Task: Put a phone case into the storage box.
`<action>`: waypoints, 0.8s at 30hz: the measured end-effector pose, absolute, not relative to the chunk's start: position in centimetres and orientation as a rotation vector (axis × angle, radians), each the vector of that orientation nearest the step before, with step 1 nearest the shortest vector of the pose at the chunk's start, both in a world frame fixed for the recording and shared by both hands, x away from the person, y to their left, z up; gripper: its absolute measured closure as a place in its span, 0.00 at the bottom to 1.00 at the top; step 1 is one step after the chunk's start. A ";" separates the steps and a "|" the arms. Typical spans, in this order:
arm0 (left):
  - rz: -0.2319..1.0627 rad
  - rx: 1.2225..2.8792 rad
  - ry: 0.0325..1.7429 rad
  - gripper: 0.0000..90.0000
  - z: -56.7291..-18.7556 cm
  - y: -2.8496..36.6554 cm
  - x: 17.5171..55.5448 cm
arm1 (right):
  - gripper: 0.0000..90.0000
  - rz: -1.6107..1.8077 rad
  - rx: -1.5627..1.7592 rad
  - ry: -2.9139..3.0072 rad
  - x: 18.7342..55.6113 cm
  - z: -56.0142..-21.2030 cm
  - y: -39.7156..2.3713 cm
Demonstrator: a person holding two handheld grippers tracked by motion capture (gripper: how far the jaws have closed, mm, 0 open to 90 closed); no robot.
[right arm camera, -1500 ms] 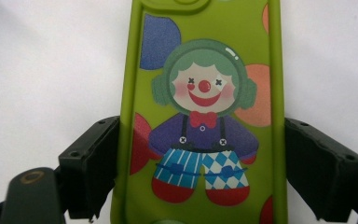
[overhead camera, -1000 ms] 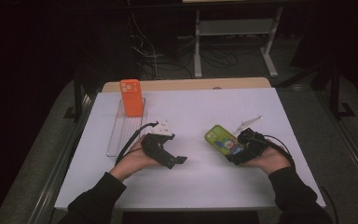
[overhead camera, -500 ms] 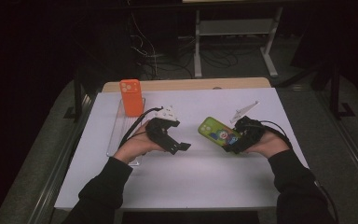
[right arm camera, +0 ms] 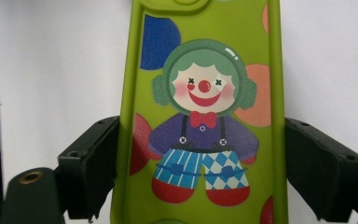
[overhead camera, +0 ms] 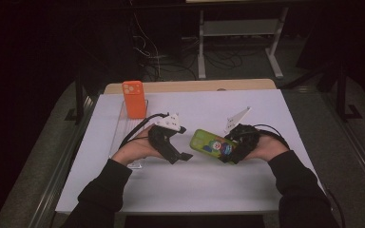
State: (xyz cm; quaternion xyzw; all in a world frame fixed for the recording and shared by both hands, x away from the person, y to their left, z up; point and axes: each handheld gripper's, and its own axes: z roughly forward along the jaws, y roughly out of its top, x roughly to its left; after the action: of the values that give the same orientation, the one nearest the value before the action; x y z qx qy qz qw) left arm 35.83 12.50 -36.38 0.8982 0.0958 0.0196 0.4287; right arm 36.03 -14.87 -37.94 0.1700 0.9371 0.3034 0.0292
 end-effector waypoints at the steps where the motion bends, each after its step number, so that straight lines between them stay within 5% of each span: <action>1: 0.046 2.248 0.223 0.00 -36.3 12.5 35.7 | 0.17 0.935 0.507 2.902 35.8 -37.9 -14.7; 24: -0.061 2.416 0.016 0.00 -38.2 10.6 33.9 | 0.17 0.872 0.170 3.021 33.0 -37.9 -9.7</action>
State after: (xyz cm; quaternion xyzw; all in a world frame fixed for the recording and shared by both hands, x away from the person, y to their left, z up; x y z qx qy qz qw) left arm 33.89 10.62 -38.23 0.9348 0.0060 -0.0235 0.3543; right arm 33.00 -9.71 -37.86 0.0541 0.9594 0.2768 -0.0034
